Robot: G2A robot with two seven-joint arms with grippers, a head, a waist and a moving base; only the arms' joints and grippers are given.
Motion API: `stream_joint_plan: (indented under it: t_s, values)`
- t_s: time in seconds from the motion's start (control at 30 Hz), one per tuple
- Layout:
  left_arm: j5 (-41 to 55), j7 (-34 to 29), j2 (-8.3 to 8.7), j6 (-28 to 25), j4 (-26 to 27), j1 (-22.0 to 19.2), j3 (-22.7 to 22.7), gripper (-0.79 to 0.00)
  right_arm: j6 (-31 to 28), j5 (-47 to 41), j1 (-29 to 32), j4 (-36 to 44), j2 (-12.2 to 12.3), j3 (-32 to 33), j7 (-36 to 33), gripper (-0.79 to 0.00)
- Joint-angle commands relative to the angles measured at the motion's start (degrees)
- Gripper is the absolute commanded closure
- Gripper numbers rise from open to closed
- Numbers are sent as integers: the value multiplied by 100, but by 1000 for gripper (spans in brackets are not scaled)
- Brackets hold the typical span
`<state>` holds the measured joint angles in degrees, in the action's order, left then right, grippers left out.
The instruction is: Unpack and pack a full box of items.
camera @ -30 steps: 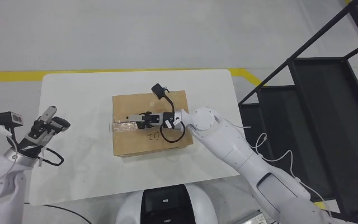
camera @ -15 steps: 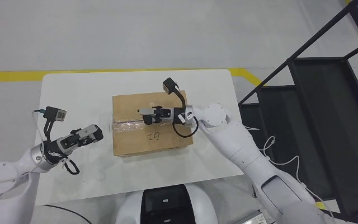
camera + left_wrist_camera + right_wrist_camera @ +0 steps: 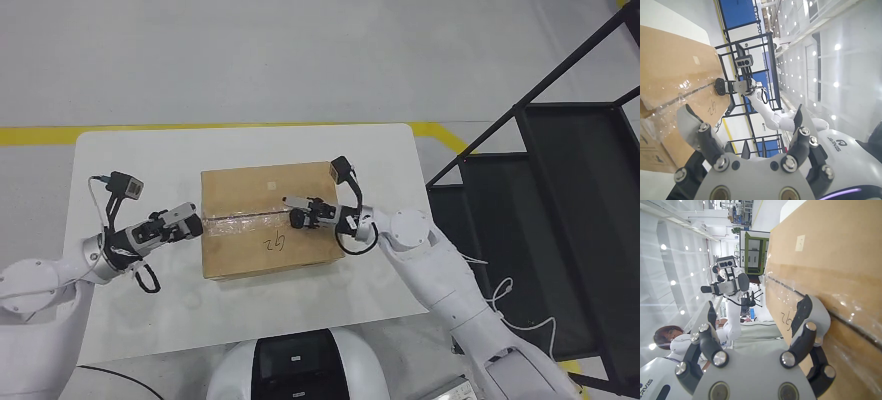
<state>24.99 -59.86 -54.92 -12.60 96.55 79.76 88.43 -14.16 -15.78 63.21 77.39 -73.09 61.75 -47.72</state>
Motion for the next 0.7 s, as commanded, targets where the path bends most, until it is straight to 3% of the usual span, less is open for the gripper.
stream_joint_plan:
  t_s: [0.0, 0.33, 0.67]
  values:
    - [-93, 75, -12, 63, -139, -112, -129, -785, -39, -44, -40, 14, -13, -38, 8, -785]
    - [-741, 497, -61, 227, -920, -613, -589, -785, -124, -105, -129, 345, -9, 1, 29, -785]
    - [-851, 526, -86, 197, -1290, -839, -773, -785, -79, -21, 89, 985, 77, 313, 94, -785]
